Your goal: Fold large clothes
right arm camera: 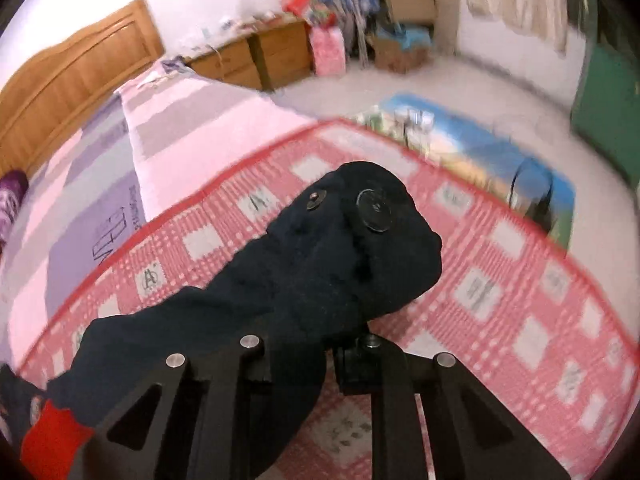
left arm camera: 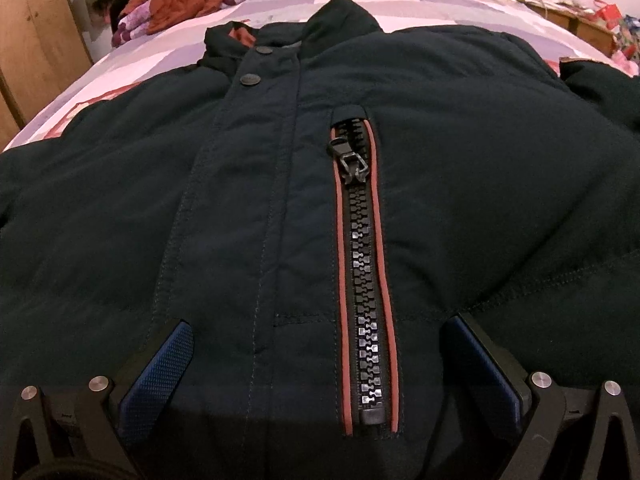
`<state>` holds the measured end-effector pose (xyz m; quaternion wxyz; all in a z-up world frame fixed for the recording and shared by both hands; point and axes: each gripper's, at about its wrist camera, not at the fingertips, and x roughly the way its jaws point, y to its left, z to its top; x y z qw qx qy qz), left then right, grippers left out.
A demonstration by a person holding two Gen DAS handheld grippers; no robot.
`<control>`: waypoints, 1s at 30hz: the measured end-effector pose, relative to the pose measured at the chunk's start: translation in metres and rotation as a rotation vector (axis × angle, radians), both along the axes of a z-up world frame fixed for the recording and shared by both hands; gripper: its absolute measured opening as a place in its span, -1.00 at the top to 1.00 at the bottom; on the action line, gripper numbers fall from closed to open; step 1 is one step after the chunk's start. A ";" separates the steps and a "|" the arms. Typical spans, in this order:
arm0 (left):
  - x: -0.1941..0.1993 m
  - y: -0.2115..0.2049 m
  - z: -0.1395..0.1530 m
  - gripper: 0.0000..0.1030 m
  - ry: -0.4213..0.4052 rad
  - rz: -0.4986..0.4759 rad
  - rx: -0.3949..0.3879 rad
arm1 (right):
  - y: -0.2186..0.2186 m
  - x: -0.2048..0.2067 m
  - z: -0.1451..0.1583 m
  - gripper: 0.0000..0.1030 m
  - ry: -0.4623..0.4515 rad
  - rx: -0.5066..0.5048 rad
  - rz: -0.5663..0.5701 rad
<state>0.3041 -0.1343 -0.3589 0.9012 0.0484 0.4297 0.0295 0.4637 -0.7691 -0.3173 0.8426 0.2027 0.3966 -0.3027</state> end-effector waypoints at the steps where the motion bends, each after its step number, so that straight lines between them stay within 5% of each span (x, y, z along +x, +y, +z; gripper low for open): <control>1: 0.000 0.000 0.000 -1.00 0.003 0.000 -0.003 | 0.010 -0.004 0.014 0.65 -0.006 -0.059 0.019; 7: 0.008 0.005 0.009 -1.00 0.061 0.016 -0.052 | 0.087 -0.008 0.092 0.65 -0.057 -0.373 0.163; 10: 0.013 0.017 0.024 -1.00 0.104 0.034 -0.131 | 0.152 -0.013 0.127 0.65 -0.111 -0.511 0.296; 14: 0.010 0.049 0.058 -1.00 0.056 0.069 -0.131 | 0.266 -0.027 0.145 0.65 -0.169 -0.621 0.516; 23: -0.006 0.169 0.100 -1.00 0.025 0.140 -0.028 | 0.521 -0.066 0.099 0.65 -0.168 -0.541 0.891; 30: -0.027 0.243 0.093 -1.00 0.069 0.215 -0.022 | 0.662 -0.061 0.054 0.65 -0.107 -0.444 0.993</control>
